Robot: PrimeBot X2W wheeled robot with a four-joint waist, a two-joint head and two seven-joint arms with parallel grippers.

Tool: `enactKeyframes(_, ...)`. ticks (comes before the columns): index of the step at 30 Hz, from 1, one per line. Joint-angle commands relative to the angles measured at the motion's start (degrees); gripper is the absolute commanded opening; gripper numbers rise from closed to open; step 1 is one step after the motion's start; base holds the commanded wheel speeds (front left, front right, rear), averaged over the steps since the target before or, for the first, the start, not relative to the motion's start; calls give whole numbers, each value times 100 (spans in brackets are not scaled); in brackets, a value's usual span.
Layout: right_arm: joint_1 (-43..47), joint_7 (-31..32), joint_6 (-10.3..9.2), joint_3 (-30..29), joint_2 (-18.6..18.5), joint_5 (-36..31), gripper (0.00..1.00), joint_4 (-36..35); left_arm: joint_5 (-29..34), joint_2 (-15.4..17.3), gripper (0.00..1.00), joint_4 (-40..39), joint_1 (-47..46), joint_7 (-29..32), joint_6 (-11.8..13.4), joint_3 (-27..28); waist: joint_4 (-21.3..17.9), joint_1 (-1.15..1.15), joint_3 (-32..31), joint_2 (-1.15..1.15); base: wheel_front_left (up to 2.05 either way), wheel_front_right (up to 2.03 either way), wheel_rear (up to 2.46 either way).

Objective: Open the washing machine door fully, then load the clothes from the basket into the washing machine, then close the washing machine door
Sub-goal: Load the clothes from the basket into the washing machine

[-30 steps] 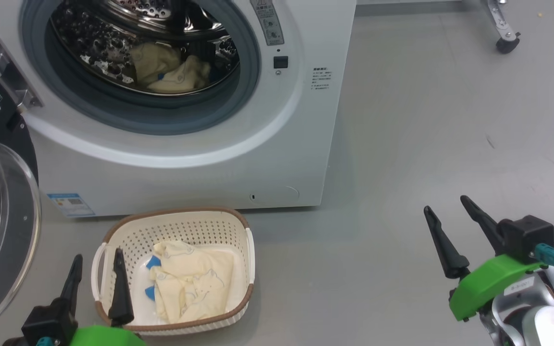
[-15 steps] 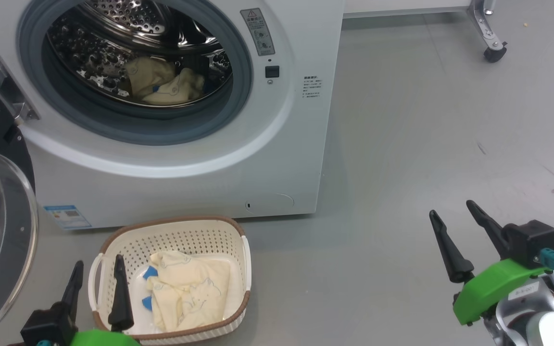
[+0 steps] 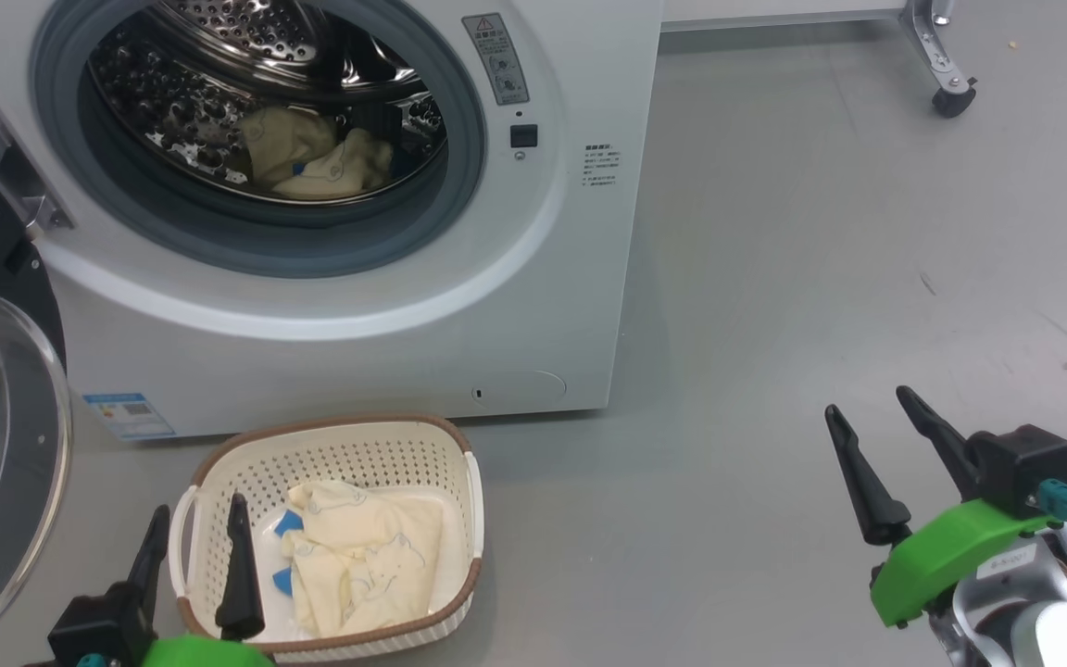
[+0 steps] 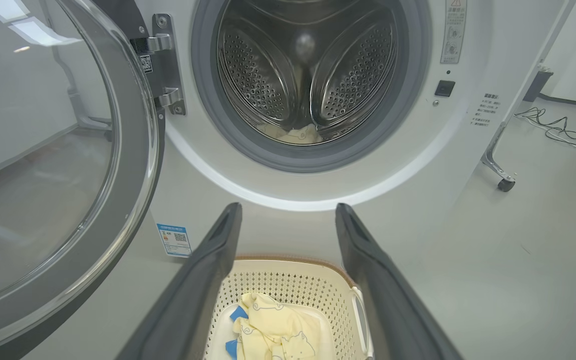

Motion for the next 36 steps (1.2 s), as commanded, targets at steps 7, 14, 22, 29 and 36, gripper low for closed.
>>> enactKeyframes(7,-244,-62,-1,98,-39,-31,100,-267,-39,121,100,-95,-437,-24,425,157,-40,0,185,0,0,0,0)
enactKeyframes(14,-466,-162,-1,108,-15,-53,100,-252,-66,47,100,370,-958,-64,203,41,-141,0,518,0,0,0,0)
enactKeyframes(22,-773,-297,-1,118,17,-83,100,-302,-133,-79,100,1475,-1843,-83,-217,-136,-289,0,1152,0,0,0,0)
enactKeyframes(29,-1183,-443,-1,191,35,-43,100,-391,-209,-93,100,2782,-2908,-29,-665,-217,-512,0,2106,0,0,0,0)
enactKeyframes(36,-1648,-601,-1,344,48,35,100,-461,-365,-10,100,4195,-4025,257,-1150,-218,-807,0,3192,0,0,0,0)
